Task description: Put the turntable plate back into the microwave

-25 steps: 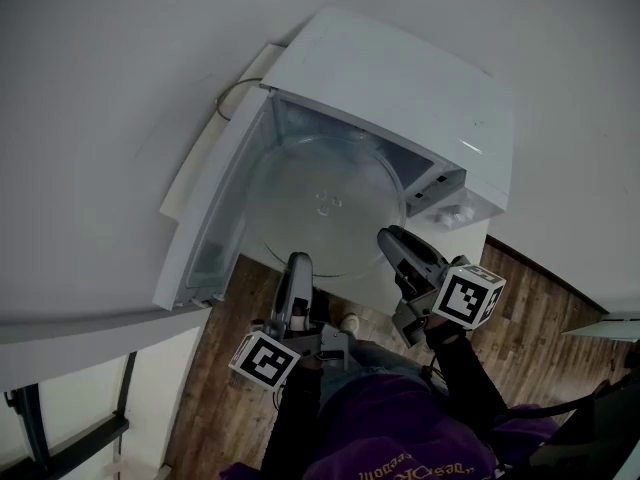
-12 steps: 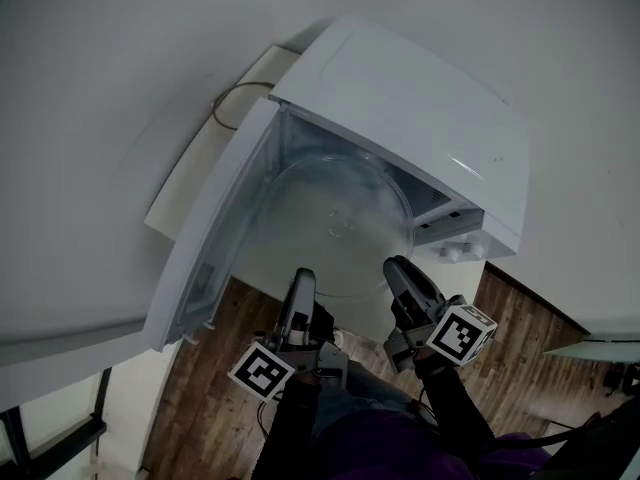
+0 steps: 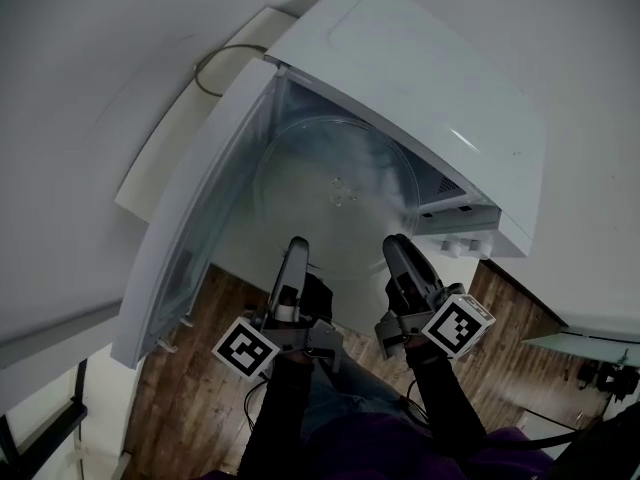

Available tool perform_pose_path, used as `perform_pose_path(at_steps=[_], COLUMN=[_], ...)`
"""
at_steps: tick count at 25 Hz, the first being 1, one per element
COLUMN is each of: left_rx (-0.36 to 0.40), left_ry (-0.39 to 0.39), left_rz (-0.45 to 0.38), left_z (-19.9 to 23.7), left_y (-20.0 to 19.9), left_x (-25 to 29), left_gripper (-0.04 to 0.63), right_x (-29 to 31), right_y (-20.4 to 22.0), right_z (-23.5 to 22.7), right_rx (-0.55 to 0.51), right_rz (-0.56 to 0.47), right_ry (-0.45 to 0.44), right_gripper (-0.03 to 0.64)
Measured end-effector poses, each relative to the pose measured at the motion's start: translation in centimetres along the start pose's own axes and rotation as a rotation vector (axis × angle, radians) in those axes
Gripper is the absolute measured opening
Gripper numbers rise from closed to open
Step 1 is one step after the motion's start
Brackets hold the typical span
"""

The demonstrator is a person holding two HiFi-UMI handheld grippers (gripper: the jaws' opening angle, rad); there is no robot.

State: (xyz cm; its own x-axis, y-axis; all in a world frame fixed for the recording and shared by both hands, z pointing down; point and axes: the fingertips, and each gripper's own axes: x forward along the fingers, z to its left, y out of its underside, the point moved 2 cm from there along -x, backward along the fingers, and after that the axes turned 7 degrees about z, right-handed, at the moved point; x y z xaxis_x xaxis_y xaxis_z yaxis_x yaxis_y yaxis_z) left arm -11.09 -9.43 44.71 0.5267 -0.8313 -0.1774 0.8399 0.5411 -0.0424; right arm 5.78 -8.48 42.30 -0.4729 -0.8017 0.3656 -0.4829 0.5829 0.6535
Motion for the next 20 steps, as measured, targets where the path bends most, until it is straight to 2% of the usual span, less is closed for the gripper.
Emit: perform_pose_path(at_steps=[4,9,15,20], left_rx=[-0.066,-0.081,-0.137,-0.16], left_ry=[0.01,0.046,0.08,0.087], left_rz=[-0.024,-0.013,-0.009,-0.003], left_z=[0.9,1.0,1.6,2.5], left_y=[-0.5,-0.9,-0.9,-1.4], left_x=[0.4,1.6,2.8,3.3], left_gripper=[0.064,0.074,0.078,0.078], right_x=[0.7,1.4,1.2,1.5], right_y=[-0.3,-0.5,-1.2,-1.1], right_z=[-0.2,-0.6,-1.0,-0.6], right_rx=[-0.01,0.001,0.009,0.053], right_rz=[-0.014,0.015,-0.005,-0.025], right_ry=[0.022,0.057,0.1,0.077], right_gripper=[0.147,0.147,0.149,0.151])
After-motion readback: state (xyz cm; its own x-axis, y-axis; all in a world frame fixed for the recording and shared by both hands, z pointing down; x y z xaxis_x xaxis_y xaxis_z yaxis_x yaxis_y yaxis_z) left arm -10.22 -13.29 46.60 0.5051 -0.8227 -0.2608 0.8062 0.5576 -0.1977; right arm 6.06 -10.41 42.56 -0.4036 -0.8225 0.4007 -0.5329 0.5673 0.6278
